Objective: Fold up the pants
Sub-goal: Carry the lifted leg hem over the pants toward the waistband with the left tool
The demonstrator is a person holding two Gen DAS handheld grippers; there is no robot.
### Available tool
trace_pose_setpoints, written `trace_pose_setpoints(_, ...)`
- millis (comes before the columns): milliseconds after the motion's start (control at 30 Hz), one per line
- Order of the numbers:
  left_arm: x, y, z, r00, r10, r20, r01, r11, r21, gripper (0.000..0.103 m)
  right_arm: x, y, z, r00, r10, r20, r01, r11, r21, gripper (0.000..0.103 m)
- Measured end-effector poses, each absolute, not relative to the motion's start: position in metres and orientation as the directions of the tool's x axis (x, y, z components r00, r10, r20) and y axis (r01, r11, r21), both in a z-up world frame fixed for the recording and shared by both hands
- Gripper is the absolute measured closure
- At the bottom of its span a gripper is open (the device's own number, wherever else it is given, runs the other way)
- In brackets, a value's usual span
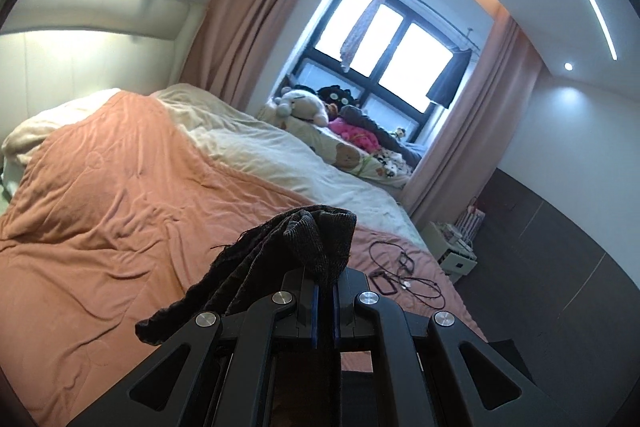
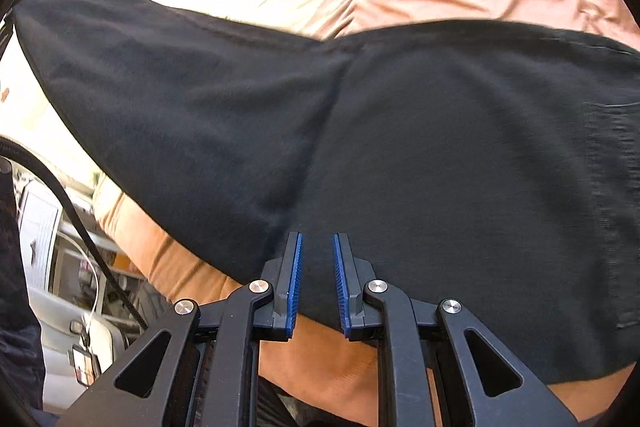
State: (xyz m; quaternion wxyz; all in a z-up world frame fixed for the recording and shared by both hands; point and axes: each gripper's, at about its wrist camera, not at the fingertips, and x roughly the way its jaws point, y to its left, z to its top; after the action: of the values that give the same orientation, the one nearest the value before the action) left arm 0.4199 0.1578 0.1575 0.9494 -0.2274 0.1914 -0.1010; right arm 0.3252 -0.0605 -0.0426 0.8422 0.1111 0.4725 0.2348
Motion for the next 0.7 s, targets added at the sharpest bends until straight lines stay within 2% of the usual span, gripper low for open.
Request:
trace_pose_setpoints(100,0.426,0.133,0.172,0.897,-0.323,-0.3,0.161,0.874,-0.459,0.098,0.32,-0.085,-0.032,0.476,0.495,-0.727,-0.264,0.869,0.419,0.087)
trace_pose_setpoints(233,0.426,0.101,0.189,0.88,-0.38,-0.284,0.232,0.868,-0.439,0.098,0.309,-0.107,-0.02,0.537,0.475,-0.697,-0.222,0.877,0.427,0.053)
trace_pose_setpoints(267,0.427,0.092,0.193,0.876,-0.391,-0.281,0.248,0.868,-0.431,0.098,0.305,-0.116,-0.017,0.557,0.467,-0.687,-0.208,0.879,0.429,0.049)
trace_pose_setpoints(700,0.444,-0.01,0.219,0.795,-0.542,-0.271,0.417,0.814,-0.405,0.098,0.242,-0.213,0.015,0.69,0.369,-0.623,-0.07,0.89,0.45,0.049)
